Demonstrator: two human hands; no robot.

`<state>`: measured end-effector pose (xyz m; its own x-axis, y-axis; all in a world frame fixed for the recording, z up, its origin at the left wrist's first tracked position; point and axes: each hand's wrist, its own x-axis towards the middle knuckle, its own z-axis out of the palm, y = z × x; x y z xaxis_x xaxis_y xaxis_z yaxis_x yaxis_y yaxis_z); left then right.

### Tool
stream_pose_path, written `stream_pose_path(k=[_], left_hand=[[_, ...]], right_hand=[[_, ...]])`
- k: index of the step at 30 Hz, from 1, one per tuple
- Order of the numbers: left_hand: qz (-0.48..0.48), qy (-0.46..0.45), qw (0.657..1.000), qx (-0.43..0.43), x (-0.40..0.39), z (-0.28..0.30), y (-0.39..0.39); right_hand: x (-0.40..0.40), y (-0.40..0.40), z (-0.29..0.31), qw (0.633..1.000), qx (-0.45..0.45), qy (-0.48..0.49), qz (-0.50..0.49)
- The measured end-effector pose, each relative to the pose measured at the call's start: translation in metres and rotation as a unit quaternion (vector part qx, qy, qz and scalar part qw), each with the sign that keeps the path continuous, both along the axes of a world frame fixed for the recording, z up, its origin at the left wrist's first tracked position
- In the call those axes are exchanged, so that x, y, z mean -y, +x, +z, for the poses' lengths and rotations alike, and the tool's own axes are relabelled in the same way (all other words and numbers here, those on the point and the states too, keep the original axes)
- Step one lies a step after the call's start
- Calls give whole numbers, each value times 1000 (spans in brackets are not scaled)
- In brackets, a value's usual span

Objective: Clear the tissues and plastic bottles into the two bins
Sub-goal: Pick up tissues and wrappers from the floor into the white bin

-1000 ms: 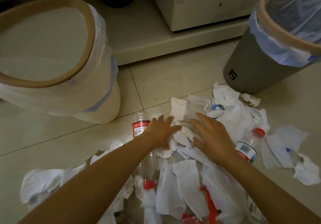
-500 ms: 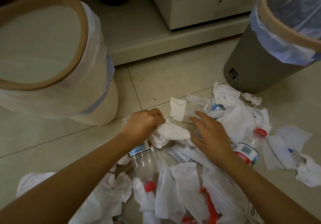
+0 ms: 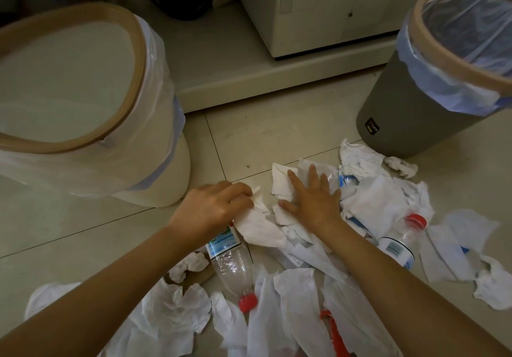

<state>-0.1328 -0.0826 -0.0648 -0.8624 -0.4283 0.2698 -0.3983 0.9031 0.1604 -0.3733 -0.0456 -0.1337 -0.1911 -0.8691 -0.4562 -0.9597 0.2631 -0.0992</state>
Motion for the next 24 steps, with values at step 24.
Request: stream_pose_path(k=[24], left_hand=[[-82, -98, 991, 32, -2, -12, 14]], right_hand=[[-12, 34, -20, 972, -2, -180, 149]])
